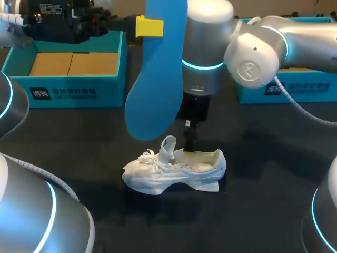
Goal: Take the shoe out of the shoebox, open the shoe tongue, remove and reinsert the insole, then place the shoe into the shoebox
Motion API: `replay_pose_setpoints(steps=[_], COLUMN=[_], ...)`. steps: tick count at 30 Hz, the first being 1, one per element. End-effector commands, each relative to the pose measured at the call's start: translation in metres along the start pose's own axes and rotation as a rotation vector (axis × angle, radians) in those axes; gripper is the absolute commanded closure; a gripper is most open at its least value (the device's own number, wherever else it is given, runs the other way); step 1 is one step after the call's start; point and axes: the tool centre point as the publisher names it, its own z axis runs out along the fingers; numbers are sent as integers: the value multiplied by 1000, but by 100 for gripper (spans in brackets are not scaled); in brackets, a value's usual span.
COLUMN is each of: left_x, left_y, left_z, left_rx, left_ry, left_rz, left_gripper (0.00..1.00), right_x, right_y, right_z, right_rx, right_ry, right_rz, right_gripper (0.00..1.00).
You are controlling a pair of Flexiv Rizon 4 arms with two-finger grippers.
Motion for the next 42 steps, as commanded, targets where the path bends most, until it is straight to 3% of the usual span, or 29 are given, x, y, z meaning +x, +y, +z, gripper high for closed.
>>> replay_pose_setpoints(steps=[1,10,26,29,32,35,36,40,42], left_x=[-1,-1,-1,-1,-1,-1,-1,-1,-1], left_y=[0,0,0,0,0,0,0,0,0], left_z=[1,1,1,1,1,1,1,1,1], left_rx=[-2,-2,-2,-2,-2,-2,-2,-2,-2], left_ry=[1,1,1,1,1,1,1,1,1], left_rz=[0,0,0,0,0,0,0,0,0], left_gripper=[100,100,100,100,100,100,100,100,100], right_x=[3,13,0,-1,0,1,2,3,3], right_y=[3,-2,-9,-9,-8,-6,-5,-4,-4], right_z=[9,21,43,47,49,51,51,55,56], right_rx=[-3,-10,-18,-22,-22,-21,-21,-23,-24], right_ry=[2,4,-3,3,9,14,15,17,19], right_rz=[-2,-19,-64,-61,-58,-56,-56,-54,-53], right_gripper=[0,0,6,20,25,46,48,35,38])
